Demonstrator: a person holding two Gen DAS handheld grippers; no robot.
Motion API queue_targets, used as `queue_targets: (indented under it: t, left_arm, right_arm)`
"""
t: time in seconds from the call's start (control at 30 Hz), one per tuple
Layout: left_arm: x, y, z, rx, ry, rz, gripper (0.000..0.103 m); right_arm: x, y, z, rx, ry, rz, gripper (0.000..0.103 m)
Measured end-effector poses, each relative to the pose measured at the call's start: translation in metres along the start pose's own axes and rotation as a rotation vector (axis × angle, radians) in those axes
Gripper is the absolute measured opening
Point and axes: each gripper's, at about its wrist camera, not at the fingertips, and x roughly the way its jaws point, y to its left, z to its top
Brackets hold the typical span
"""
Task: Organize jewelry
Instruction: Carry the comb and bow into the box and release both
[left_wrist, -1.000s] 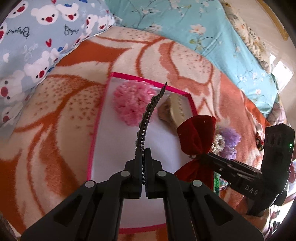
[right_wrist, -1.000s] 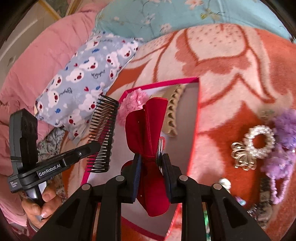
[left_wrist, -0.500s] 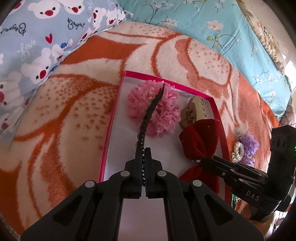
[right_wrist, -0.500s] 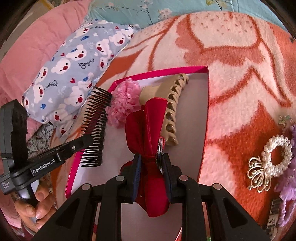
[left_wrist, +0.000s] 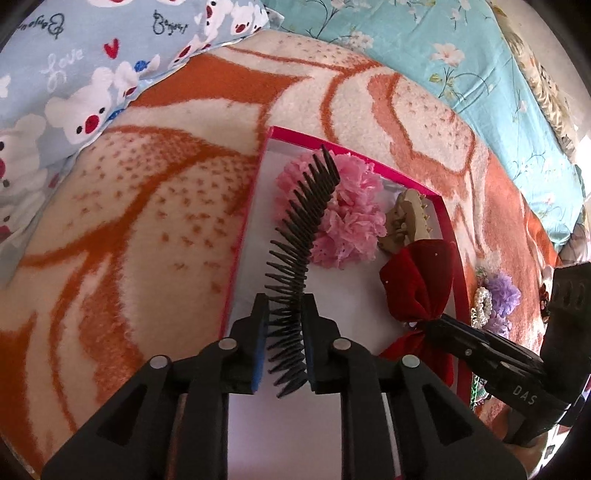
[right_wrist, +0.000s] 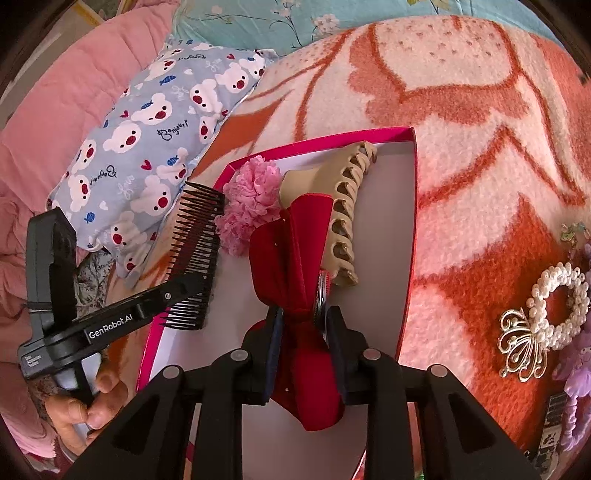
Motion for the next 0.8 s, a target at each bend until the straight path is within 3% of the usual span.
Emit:
queue_targets:
  t: [0.4,0.8]
  left_arm:
    - [-0.014,0.009,-0.001,-0.017,-0.026,-0.013,0.022]
    - [-0.030,0.002,-0.006,-0.007,-0.043,-0.033,0.022]
  right_arm:
    - [-0.008,0.006,-0.002,-0.003,-0.022,-0.010,0.040]
    - [-0.040,0.000,-0.007,0.013,-0.072,-0.001,0.040]
